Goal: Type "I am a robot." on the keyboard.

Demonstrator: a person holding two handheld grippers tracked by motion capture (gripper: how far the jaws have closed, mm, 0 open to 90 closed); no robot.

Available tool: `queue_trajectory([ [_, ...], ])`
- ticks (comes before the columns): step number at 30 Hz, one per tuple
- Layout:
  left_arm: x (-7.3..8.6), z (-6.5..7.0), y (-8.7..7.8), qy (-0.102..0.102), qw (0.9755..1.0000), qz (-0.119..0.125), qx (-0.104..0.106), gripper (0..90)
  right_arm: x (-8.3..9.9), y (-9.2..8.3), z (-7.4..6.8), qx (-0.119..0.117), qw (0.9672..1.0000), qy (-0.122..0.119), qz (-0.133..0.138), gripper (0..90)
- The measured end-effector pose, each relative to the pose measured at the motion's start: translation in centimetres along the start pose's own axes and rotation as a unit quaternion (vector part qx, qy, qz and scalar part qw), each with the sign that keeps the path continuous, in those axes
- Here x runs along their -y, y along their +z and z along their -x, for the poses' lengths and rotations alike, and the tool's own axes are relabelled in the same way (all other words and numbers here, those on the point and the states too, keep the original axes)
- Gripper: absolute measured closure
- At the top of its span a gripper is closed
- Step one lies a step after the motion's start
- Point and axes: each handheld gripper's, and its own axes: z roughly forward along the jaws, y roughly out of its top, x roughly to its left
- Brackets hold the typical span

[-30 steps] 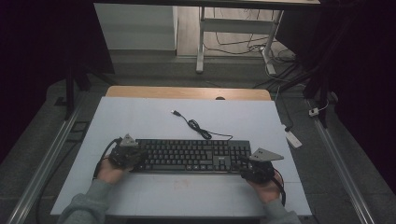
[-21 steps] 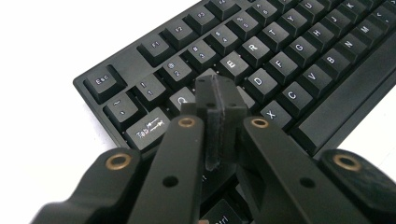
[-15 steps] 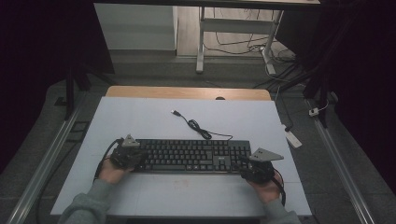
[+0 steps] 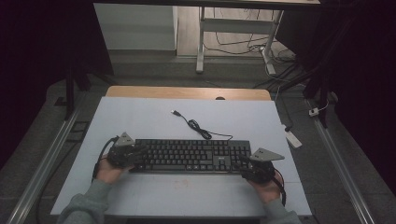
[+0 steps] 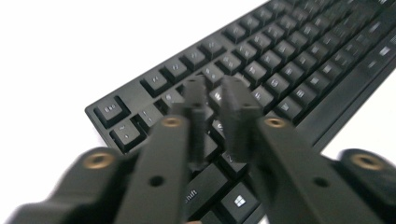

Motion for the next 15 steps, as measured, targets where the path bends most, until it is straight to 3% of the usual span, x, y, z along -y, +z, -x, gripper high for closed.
queue_trajectory([
  [7, -0.1, -0.6, -0.9, -0.03, 0.9991, 0.025, 0.018, 55.0, -0.1, 0.0, -0.1, 0.002, 1.0, -0.004, -0.003, 58.6],
  [15, -0.2, -0.8, -1.3, -0.038, 0.9985, 0.032, 0.021, 45.0, 0.0, 0.0, 0.0, 0.001, 1.0, -0.002, -0.002, 58.6],
])
